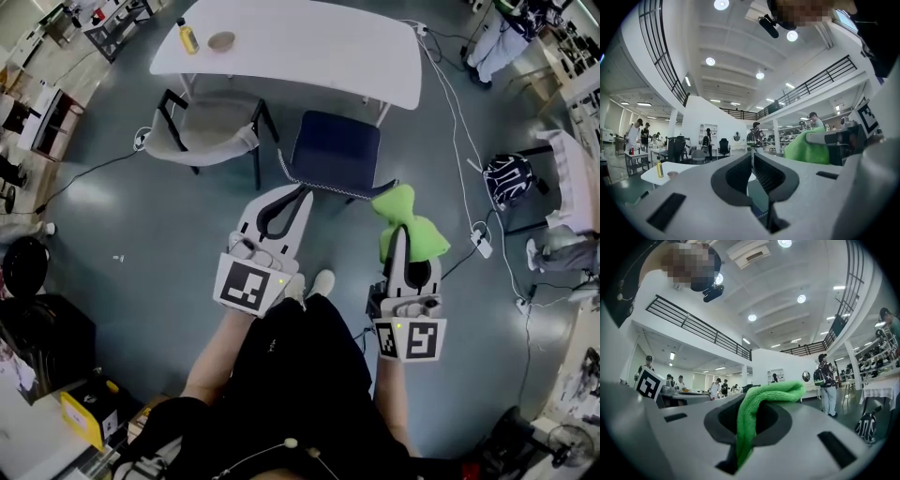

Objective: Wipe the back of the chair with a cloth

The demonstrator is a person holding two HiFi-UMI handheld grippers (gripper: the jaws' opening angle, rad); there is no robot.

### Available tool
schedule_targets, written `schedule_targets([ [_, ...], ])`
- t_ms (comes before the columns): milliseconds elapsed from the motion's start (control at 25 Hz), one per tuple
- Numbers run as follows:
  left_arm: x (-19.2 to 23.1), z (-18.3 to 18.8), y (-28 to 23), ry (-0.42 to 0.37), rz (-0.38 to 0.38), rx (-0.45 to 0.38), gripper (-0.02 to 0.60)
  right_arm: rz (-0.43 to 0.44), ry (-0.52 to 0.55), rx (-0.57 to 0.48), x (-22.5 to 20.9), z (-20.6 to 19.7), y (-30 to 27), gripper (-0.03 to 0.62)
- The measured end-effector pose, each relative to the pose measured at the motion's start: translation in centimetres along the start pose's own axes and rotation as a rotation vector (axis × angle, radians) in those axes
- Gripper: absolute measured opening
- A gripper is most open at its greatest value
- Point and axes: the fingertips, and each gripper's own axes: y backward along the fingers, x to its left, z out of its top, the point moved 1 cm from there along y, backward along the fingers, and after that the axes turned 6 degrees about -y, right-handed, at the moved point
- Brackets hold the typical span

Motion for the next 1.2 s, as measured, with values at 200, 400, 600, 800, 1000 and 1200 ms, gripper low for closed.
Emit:
schedule_targets([
  [200, 1.1, -0.4, -2.2, -0.004, 0.011, 0.009, 0.02, 0.008, 0.009, 0.004, -2.2, -0.2, -2.2, 0.02],
  [400, 2.3, -1.4, -5.8, -0.017, 0.03, 0.015, 0.02, 0.022, -0.006, 0.01, -5.8, -1.0, -5.3, 0.02],
  [600, 3.9, -2.0, -11.8, -0.03, 0.042, 0.029, 0.02, 0.04, -0.034, 0.03, -10.7, -2.4, -10.1, 0.02],
  [800, 4.8, -2.4, -15.9, -0.04, 0.046, 0.047, 0.02, 0.059, -0.02, 0.057, -14.2, -3.1, -13.5, 0.019],
  [1000, 5.7, -2.7, -17.9, -0.029, 0.052, 0.05, 0.02, 0.078, 0.012, 0.092, -15.7, -3.9, -15.7, 0.02],
  [1200, 6.4, -3.3, -18.9, -0.02, 0.045, 0.055, 0.02, 0.127, 0.084, 0.189, -16.7, -6.9, -17.4, 0.02],
])
